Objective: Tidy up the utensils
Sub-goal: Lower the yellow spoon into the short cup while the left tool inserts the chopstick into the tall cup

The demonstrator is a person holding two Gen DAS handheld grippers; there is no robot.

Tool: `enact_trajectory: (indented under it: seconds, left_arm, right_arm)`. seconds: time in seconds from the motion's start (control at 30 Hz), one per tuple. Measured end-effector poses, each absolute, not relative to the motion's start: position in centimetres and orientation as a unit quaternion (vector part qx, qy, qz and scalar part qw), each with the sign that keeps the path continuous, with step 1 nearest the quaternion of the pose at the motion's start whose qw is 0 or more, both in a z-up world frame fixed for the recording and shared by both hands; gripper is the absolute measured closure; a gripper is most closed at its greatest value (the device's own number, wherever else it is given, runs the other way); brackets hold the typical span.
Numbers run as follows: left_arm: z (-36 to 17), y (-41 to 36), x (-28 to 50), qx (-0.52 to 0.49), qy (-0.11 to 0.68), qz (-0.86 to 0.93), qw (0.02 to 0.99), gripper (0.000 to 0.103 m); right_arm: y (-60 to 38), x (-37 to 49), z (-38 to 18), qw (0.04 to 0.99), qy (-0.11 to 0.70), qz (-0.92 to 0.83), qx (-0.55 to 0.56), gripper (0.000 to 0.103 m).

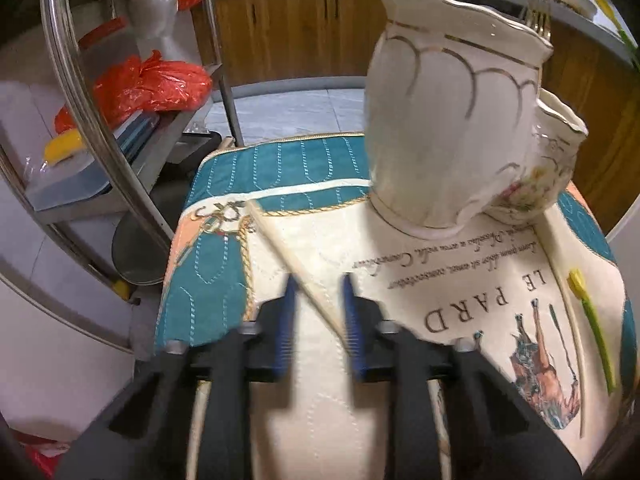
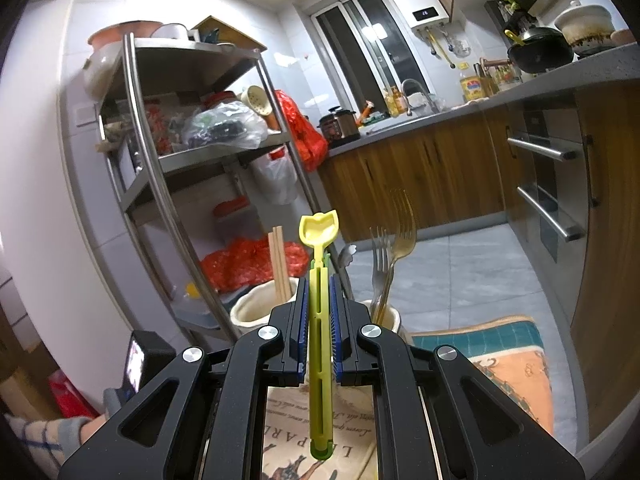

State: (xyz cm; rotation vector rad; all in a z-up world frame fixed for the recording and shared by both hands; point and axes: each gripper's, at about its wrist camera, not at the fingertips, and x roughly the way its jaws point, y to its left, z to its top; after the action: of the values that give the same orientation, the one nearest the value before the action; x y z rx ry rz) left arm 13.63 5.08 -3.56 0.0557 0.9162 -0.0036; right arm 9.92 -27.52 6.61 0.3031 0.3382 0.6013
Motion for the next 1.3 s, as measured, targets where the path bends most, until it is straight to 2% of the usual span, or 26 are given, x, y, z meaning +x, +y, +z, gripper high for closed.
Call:
enact_trajectory:
  seconds: [0.1, 0.37, 0.63, 0.9, 1.3]
  left_arm:
    - [-3.4, 5.4, 13.7, 0.026, 0.441, -0.008, 0.897, 0.097]
    - [-1.5, 7.1, 11.7, -0.005, 0.402, -0.032, 0.915, 0.097]
    - [6.7, 8.2, 8.2, -0.045, 0.235, -0.083, 0.967, 0.097]
    - [11.2, 6.2, 12.8, -0.111, 0.172, -0.168, 0.964, 0.097]
    - [11.1, 2.6, 18.6, -0.122, 0.098, -0.161, 0.975, 0.097]
  right_arm:
    - [-27.7, 9.7, 6.5, 0.93, 0.164, 0.294, 0.149, 0.092]
    - [-27.9, 9.6, 6.4, 0.928, 0.172, 0.292, 0.152, 0.092]
    - [-27.6, 10.9, 7.2, 0.926, 0.163, 0.298, 0.164, 0.092]
    - [-26.7, 15.6, 7.3, 0.908, 0.17, 0.321, 0.208, 0.092]
    - [-24.4, 18.0, 5.5, 0.928, 0.165, 0.285, 0.174, 0.092]
